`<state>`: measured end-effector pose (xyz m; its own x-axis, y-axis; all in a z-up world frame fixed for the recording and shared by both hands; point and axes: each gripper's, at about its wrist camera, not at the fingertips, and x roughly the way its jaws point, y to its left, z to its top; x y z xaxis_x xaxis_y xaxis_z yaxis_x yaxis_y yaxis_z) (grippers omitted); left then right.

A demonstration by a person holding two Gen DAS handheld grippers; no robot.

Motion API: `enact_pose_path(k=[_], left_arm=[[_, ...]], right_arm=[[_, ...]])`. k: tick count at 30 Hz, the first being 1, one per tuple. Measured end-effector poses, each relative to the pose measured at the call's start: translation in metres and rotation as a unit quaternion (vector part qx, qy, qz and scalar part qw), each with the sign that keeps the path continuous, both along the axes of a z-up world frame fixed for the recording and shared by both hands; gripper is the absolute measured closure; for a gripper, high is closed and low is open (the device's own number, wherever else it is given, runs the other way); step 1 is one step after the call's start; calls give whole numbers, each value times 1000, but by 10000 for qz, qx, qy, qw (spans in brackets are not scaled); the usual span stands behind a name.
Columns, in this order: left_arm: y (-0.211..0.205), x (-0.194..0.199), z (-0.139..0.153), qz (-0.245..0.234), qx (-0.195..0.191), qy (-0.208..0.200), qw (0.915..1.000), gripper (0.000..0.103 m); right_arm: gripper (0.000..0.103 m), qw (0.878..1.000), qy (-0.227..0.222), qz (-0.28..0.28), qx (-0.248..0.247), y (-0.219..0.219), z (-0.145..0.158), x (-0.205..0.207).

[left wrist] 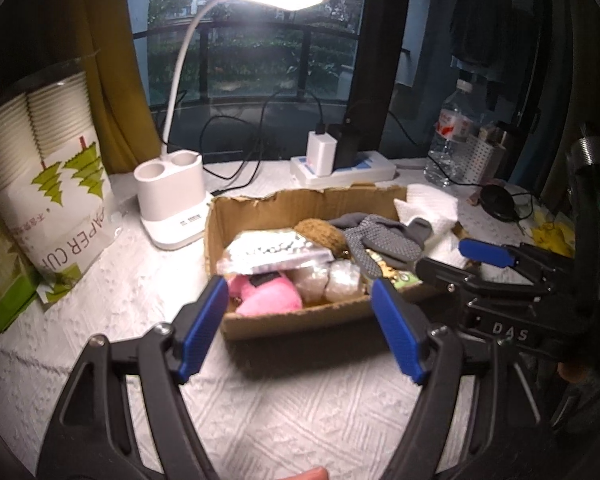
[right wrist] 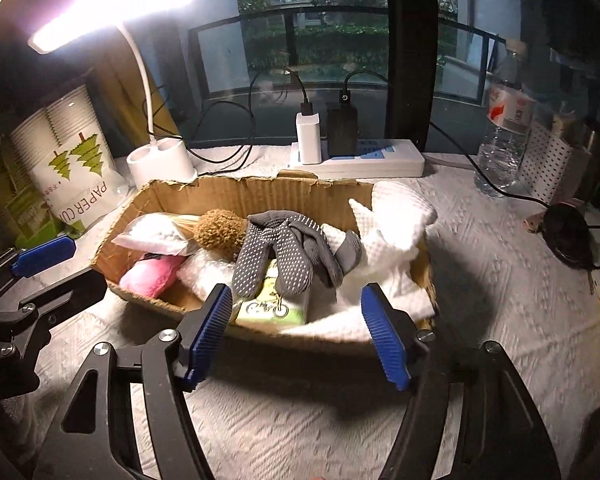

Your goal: Organize soft objects

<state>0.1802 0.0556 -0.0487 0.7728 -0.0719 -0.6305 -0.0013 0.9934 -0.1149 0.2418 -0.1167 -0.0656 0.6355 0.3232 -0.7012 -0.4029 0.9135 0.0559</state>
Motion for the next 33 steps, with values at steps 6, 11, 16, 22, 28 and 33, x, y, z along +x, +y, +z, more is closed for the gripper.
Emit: enact_pose_path(k=[6,11,16,22,28,33], left_arm=[[-6,-21,9,3,57,-126,9999,27],[-12,-40,19,-14,80,-280,9996,27],[-19,-57,32,-50,81,-450,9989,16],[-26,-74,51,-73,141,-680,9976,14],[-29,-89,76,-6,215,-962,9951,11],[-32,-103,92,17,299,-1141,9930,11]], right_arm=[[33,9999,-123,-28,23,-7,9,-23],[33,9996,-271,-50,27,-13,19,-42],[33,9987,-509,-82,37,-20,35,-62],[33,9961,-876,-123,70,-28,61,-84],[33,9922,-1229,-156,147,-33,88,-105],[33,9880,-1525,-184,186,-37,109,-124]])
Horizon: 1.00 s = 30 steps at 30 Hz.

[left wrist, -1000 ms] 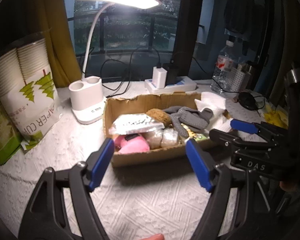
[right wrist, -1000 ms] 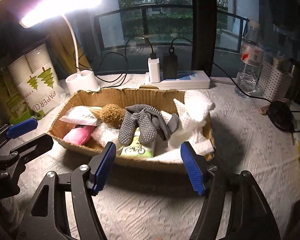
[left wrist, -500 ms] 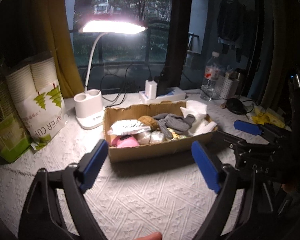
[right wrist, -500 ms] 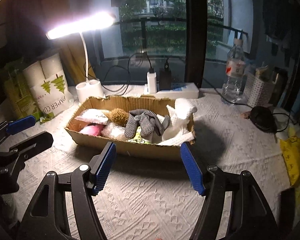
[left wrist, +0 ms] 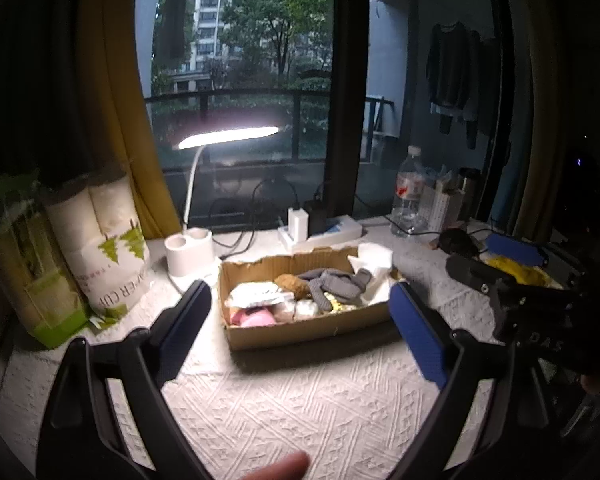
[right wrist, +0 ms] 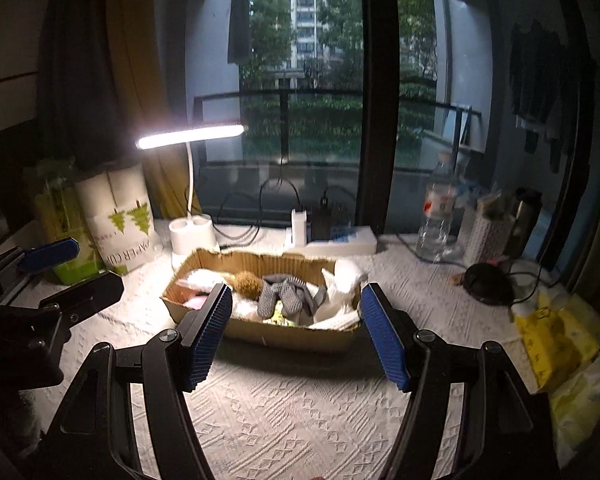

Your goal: Organize soft objects

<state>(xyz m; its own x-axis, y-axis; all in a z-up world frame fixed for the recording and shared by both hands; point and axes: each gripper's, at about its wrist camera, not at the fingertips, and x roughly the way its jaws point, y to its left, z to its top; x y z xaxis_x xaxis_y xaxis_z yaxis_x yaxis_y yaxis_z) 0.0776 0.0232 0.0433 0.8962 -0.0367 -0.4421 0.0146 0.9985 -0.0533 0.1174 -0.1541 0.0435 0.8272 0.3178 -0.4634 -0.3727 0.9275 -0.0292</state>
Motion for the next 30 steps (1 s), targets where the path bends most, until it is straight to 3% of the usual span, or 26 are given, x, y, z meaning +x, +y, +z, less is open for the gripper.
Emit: enact_pose_path(k=[4,8,18,30], left_arm=[[-4,-11,12,209,153,-161,9995,11],[-5,-23,23,392,238,-337,9984,0],[-10,-46,44,395,330,-637,9966,0],[-10,-53,53,380,349,-716,9961,0]], right_arm=[[32,9998,-206,-19,2,-3,15,-16],[9,9995,-314,-87,-14,-7,25,-29],[9,9983,-554,-193,71,-20,45,-53],[9,9972,-716,-215,73,-21,56,-62]])
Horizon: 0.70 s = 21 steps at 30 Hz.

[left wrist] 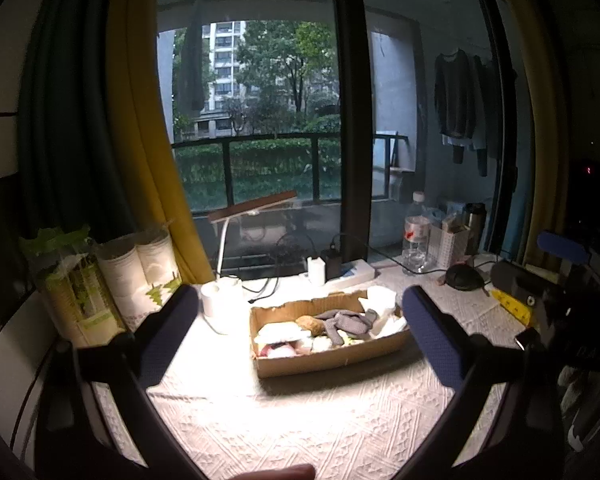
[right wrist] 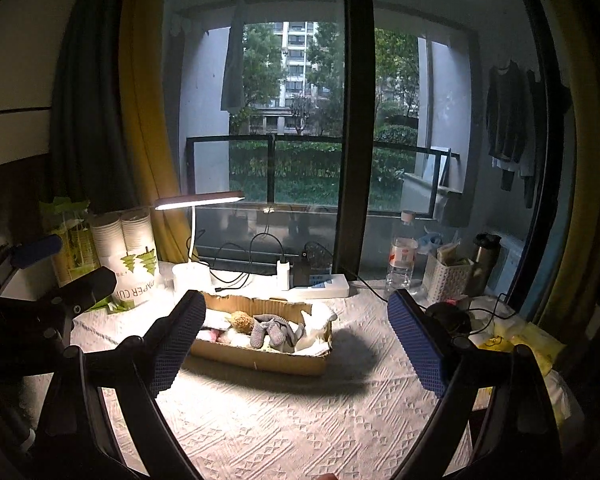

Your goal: Organize soft objects

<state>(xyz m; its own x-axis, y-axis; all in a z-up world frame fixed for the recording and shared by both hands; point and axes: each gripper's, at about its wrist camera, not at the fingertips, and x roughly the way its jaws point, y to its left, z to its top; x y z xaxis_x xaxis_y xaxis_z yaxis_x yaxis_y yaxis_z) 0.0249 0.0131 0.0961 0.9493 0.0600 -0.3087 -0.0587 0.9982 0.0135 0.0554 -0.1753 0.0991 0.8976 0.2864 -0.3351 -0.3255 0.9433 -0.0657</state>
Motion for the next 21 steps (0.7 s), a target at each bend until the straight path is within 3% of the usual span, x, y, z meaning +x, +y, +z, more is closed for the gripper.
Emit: enact_pose_path(k=[21], left_arm=[[4,-2,0,32,-2,-38,10000,0]], right_arm=[[9,10000,40,10,-42,2,-1,0]])
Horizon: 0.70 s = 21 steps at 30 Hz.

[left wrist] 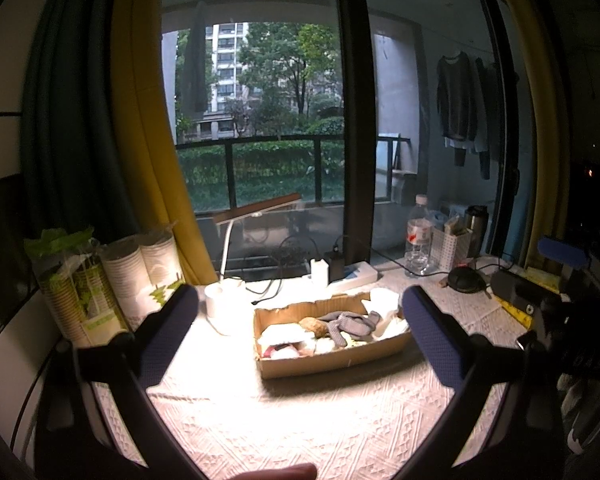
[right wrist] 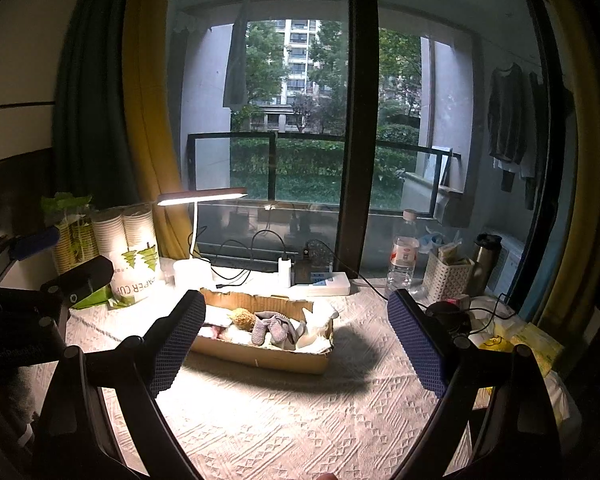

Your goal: Organize soft objects

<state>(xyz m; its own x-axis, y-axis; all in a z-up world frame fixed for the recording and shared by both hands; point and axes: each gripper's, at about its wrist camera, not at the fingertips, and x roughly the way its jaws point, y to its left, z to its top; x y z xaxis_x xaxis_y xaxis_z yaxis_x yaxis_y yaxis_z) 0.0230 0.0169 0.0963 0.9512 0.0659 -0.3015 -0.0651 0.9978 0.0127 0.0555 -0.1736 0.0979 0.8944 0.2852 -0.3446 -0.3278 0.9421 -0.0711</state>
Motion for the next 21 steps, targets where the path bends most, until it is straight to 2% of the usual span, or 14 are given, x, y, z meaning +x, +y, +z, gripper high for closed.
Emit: enact_pose_path(k=[21], left_arm=[[-4,1,-2,-24,-12,6,10000,0]], right_arm=[[9,10000,31,-25,4,-5,-2,0]])
